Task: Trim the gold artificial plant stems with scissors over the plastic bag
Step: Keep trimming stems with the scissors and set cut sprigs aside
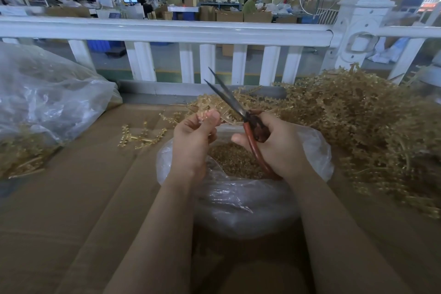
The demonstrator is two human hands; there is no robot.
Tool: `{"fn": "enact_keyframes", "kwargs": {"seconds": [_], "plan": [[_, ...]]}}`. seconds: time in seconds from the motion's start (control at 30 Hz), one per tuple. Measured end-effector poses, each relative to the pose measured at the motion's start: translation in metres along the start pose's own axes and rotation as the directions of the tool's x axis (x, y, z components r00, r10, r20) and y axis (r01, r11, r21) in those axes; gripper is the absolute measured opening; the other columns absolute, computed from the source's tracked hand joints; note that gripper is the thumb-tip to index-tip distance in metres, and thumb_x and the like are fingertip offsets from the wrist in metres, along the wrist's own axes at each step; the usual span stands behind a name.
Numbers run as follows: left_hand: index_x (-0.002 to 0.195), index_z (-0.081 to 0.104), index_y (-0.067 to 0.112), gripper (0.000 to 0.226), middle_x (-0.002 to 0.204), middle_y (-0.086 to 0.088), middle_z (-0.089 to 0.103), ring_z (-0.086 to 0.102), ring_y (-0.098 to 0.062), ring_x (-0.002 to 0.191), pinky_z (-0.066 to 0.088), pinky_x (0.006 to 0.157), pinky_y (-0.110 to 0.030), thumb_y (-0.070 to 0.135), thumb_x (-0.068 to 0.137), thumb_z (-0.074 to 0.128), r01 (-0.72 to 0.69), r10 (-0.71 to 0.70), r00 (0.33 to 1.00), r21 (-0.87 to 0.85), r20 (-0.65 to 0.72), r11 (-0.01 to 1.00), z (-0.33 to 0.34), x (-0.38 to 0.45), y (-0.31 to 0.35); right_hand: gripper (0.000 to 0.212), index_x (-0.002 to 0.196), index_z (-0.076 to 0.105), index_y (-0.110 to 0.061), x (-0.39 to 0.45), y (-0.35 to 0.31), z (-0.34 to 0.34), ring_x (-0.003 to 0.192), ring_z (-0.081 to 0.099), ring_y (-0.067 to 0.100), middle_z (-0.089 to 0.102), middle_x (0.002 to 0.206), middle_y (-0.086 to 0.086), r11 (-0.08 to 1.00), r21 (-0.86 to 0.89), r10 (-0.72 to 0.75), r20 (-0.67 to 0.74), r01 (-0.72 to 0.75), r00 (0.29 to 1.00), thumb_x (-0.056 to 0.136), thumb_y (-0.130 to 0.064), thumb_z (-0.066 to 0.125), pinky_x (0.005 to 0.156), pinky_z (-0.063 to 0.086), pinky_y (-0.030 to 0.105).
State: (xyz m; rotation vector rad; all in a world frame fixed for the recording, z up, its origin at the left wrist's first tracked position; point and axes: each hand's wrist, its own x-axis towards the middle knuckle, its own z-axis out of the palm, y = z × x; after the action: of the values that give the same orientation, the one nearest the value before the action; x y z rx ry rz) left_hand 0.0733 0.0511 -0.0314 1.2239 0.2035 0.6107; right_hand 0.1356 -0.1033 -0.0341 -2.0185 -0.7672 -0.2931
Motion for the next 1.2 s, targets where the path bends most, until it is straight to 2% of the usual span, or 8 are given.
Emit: {"fn": "enact_keyframes", "kwargs": {"seconds": [0.1,0.23,0.4,0.57,0.7,0.93,1.1,1.2], "plan": [[0.074,0.061,0.013,0.021,0.061,0.005,0.054,0.048,-0.006,0.058,0.049,0.062,-0.017,0.01,0.094,0.064,-0.013,0.013,1.0,-0.007,0.022,1.0,0.001,0.0,0.0,0.051,0.09,0.059,-0.04,-0.001,0.002,0.001,0.074,0.06,-0.005,0.063,0.075,-0.022,0.986,-0.164,-0.041,0.0,0.04,0.999,0.067,-0.086,0.057,0.057,0.036,0.012],[0.068,0.059,0.015,0.03,0.06,0.007,0.055,0.05,-0.005,0.059,0.047,0.062,-0.019,0.005,0.095,0.059,-0.007,0.008,0.999,-0.015,0.036,1.0,0.003,0.001,0.001,0.054,0.105,0.06,-0.038,-0.001,0.005,0.0,0.082,0.06,0.003,0.066,0.085,-0.02,0.961,-0.268,-0.062,0.018,0.064,0.998,0.072,-0.082,0.059,0.067,0.047,0.021],[0.069,0.056,0.016,0.03,0.065,0.006,0.056,0.049,-0.006,0.063,0.042,0.069,-0.025,0.005,0.097,0.055,0.046,-0.04,0.995,-0.059,0.093,0.997,-0.001,0.001,0.002,0.051,0.096,0.057,-0.035,0.0,0.007,0.001,0.078,0.057,0.003,0.062,0.082,-0.018,0.946,-0.316,-0.08,-0.018,0.07,0.997,0.073,-0.08,0.058,0.063,0.042,0.014],[0.07,0.052,0.017,0.03,0.072,0.0,0.049,0.047,-0.004,0.057,0.038,0.07,-0.027,0.003,0.097,0.053,0.051,-0.044,0.992,-0.057,0.121,0.997,-0.002,0.001,0.004,0.05,0.091,0.056,-0.033,0.0,0.011,0.001,0.079,0.059,0.005,0.063,0.082,-0.015,0.933,-0.352,-0.084,-0.013,0.075,0.996,0.074,-0.08,0.061,0.064,0.049,0.025],[0.065,0.054,0.018,0.037,0.064,0.006,0.054,0.047,-0.003,0.056,0.039,0.067,-0.025,-0.002,0.096,0.052,0.042,-0.039,0.994,-0.026,0.102,0.999,-0.002,0.001,0.002,0.051,0.091,0.056,-0.036,0.0,0.011,-0.001,0.079,0.058,0.004,0.063,0.081,-0.018,0.925,-0.37,-0.088,0.005,0.084,0.996,0.072,-0.083,0.058,0.065,0.053,0.027],[0.054,0.062,0.025,0.049,0.062,0.007,0.054,0.046,-0.005,0.057,0.039,0.067,-0.026,0.0,0.095,0.054,0.046,-0.043,0.993,-0.019,0.109,0.999,-0.002,0.001,0.003,0.047,0.086,0.055,-0.041,0.001,0.008,-0.003,0.067,0.049,-0.009,0.056,0.068,-0.022,0.915,-0.4,-0.065,-0.001,0.059,0.998,0.07,-0.085,0.056,0.052,0.037,0.017],[0.068,0.057,0.018,0.033,0.063,0.006,0.052,0.045,-0.005,0.057,0.038,0.064,-0.024,0.002,0.096,0.054,0.06,-0.053,0.99,-0.047,0.13,0.997,-0.002,0.001,0.004,0.042,0.078,0.048,-0.048,-0.001,0.004,-0.004,0.064,0.048,-0.009,0.054,0.062,-0.022,0.935,-0.35,-0.056,0.001,0.053,0.998,0.067,-0.087,0.053,0.051,0.034,0.019],[0.067,0.058,0.019,0.033,0.063,0.006,0.053,0.043,-0.006,0.058,0.037,0.063,-0.023,0.002,0.096,0.054,0.069,-0.06,0.989,-0.059,0.138,0.996,-0.002,0.001,0.004,0.044,0.078,0.05,-0.046,-0.001,0.005,-0.004,0.063,0.049,-0.007,0.054,0.061,-0.021,0.935,-0.35,-0.064,-0.012,0.056,0.998,0.066,-0.088,0.052,0.051,0.034,0.02]]}}
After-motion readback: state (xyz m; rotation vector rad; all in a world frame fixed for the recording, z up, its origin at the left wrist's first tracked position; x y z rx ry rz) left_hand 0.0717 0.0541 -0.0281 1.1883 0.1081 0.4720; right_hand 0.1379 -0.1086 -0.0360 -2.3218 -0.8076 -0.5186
